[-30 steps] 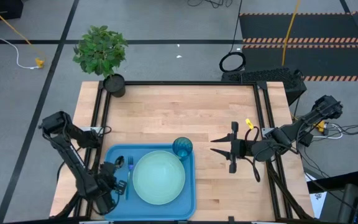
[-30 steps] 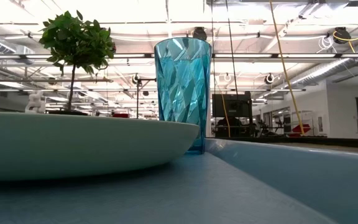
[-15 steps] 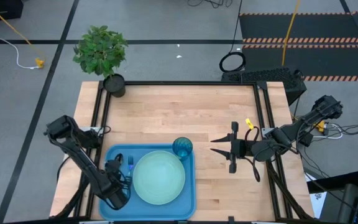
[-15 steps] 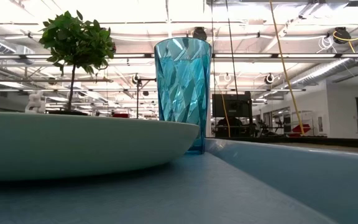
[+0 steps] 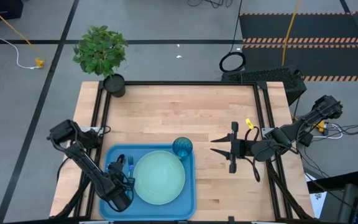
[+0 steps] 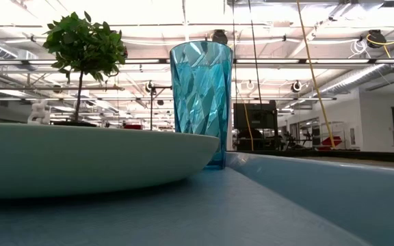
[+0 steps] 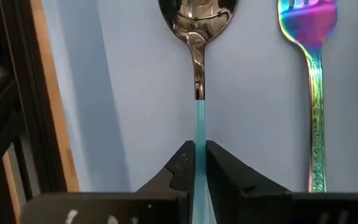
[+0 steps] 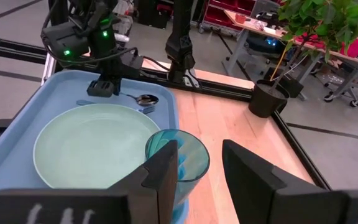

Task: Pick and place plate/cup/fork/spoon on tray
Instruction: Put the blue spoon beside the blue fork

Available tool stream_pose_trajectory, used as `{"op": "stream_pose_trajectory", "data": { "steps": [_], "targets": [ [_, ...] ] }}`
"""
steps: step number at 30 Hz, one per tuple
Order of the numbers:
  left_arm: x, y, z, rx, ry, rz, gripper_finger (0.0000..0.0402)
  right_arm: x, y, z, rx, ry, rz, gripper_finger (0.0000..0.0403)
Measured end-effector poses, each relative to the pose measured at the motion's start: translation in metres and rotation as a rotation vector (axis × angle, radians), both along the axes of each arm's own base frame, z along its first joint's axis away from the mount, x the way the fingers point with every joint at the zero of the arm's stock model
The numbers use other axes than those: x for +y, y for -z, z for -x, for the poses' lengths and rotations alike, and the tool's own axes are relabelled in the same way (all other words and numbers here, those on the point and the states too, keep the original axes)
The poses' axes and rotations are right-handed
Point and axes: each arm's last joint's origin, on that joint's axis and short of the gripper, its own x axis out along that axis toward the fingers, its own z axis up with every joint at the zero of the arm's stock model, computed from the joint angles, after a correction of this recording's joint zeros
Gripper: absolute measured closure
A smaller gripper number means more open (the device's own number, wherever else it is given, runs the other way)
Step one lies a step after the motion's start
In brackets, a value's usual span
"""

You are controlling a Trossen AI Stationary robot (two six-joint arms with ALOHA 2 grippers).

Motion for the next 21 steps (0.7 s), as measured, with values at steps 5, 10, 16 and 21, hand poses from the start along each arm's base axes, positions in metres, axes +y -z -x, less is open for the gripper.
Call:
{"op": "stream_pose_trajectory", "data": {
  "steps": [5,10,16,21],
  "targets": [
    [0.0009,0.0004,-0.0003,-0.016,0.004,-0.024,0.0368,0.0000,0.0000,0.0000,0.000,0.000,0.000,0.0285],
    [0.0013,0.0003,-0.0001,-0.014,0.005,-0.029,0.0367,0.0000,0.0000,0.0000,0.000,0.000,0.001,0.0285],
    [0.0011,0.0004,-0.0002,-0.016,0.005,-0.028,0.0346,0.0000,0.0000,0.0000,0.000,-0.001,0.002,0.0285],
    [0.0001,0.0007,-0.0010,-0.024,0.005,-0.017,0.0312,0.0000,0.0000,0.0000,0.000,-0.001,0.002,0.0285]
  ]
}}
